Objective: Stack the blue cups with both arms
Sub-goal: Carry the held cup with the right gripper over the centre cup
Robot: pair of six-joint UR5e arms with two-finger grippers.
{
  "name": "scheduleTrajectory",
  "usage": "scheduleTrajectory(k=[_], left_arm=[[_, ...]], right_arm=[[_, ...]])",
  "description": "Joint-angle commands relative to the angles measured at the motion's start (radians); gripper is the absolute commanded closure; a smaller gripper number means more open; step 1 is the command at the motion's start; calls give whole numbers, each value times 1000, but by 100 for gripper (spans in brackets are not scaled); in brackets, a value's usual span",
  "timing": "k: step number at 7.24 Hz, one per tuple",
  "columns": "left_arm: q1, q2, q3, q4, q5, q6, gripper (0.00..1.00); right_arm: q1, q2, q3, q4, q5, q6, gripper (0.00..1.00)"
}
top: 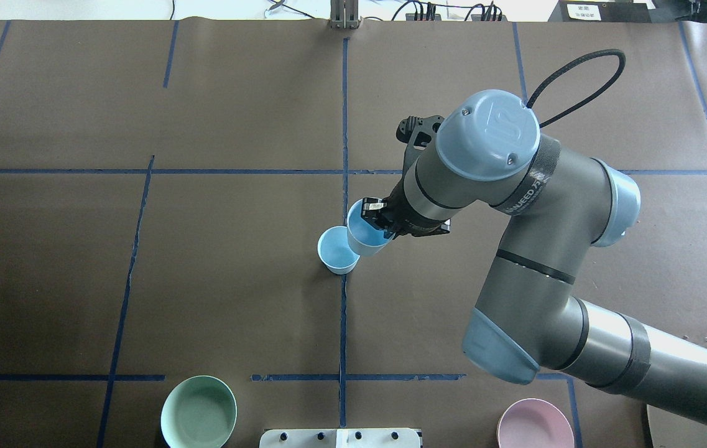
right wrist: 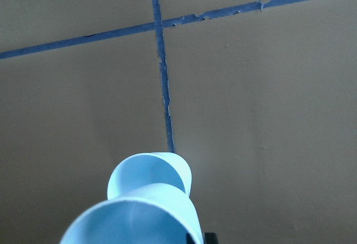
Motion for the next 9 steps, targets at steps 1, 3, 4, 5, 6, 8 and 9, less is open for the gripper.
scheduleTrajectory(k=[1, 3, 4, 5, 6, 8, 9], left_arm=[[-2, 8, -2, 0, 1, 0, 0], [-2, 11, -4, 0, 1, 0, 0], [-2, 11, -4, 0, 1, -1, 0], [-2, 11, -4, 0, 1, -2, 0], [-2, 12, -4, 0, 1, 0, 0], [-2, 11, -4, 0, 1, -2, 0], [-2, 11, -4, 0, 1, -2, 0]], right_arm=[[-32, 31, -34, 0, -38, 19, 100], [-34, 32, -51, 3, -61, 18, 100], [-34, 38, -52, 3, -66, 18, 100], [-34, 45, -55, 3, -66, 18, 100], [-34, 51, -66, 3, -66, 18, 100], [-32, 51, -68, 12, -64, 16, 76], [-34, 48, -68, 27, -64, 8, 3]])
